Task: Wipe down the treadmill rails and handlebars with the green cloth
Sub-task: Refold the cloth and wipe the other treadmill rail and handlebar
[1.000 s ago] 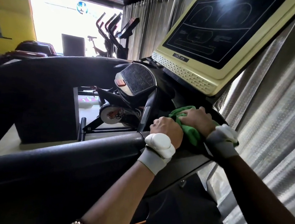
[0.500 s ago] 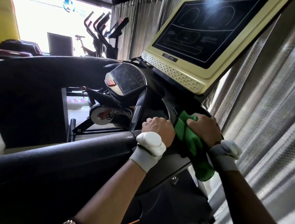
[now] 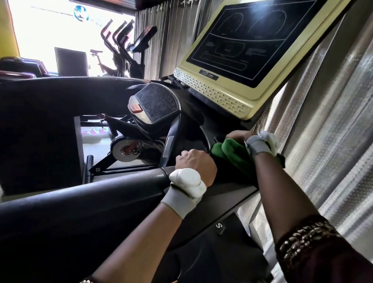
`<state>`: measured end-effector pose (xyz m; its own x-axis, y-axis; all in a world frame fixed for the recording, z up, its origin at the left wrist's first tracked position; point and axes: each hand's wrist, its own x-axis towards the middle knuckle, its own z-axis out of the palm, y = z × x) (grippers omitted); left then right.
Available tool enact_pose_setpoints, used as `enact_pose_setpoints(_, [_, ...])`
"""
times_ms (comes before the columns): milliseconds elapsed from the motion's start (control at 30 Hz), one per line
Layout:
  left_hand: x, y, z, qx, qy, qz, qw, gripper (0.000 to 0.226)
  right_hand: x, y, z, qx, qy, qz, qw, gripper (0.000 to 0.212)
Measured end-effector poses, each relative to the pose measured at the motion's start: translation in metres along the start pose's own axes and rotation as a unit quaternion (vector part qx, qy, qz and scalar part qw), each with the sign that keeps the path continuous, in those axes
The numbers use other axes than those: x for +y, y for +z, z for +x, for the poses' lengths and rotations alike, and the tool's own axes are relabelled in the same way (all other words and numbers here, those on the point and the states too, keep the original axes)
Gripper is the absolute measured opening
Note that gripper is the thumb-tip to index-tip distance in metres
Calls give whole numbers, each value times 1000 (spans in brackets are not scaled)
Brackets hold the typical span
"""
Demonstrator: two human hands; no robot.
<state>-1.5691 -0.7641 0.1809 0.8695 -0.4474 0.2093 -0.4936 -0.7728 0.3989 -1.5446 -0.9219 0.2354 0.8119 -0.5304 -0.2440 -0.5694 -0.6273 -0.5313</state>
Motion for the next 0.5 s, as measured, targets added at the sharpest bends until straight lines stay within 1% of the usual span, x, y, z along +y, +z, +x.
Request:
enact_pose_setpoints(33, [0, 0, -1, 0, 2, 1, 1000, 36, 1, 1, 12, 9, -12, -18, 1000, 30])
enact_pose_setpoints(67, [0, -1, -2, 0, 3, 0, 1000, 37, 3, 0, 22, 40, -24, -33, 998, 34])
enact_pose_setpoints(100, [0, -2, -3, 1, 3, -2, 1000, 39, 4, -1, 28, 77, -14, -61, 995, 35])
enact_pose_setpoints(133, [1, -3, -4, 0, 0, -3, 1000, 40, 5, 1, 25, 89, -8, -70, 993, 37])
enact_pose_setpoints(200, [1, -4, -4, 1, -4, -5, 1000, 39, 1, 3, 10, 72, -11, -49, 996, 33])
enact_pose_setpoints(267, [1, -4, -4, 2, -9, -9, 1000, 37, 2, 3, 5, 50, -22, -44, 997, 19])
enact_pose_setpoints(333, [0, -4, -3, -1, -16, -18, 1000, 37, 0, 1, 10, 63, -18, -94, 993, 35])
enact_pose_setpoints(367, [-1, -4, -2, -1, -17, -23, 1000, 37, 1, 3, 13, 51, -12, -117, 992, 38])
enact_pose_setpoints(400, [-1, -4, -2, -1, -17, -27, 1000, 37, 1, 7, 17, 54, -9, -107, 993, 39])
enact_pose_setpoints(433, [-2, -5, -2, 0, -16, -29, 999, 37, 1, 11, 23, 63, 5, -107, 992, 39])
enact_pose_setpoints(467, [-1, -5, -2, 0, -16, -31, 999, 38, 1, 13, 25, 77, -9, -114, 990, 39])
enact_pose_setpoints(500, [-2, -4, -3, 0, -17, -32, 999, 38, -2, 17, 26, 92, 0, -106, 990, 40])
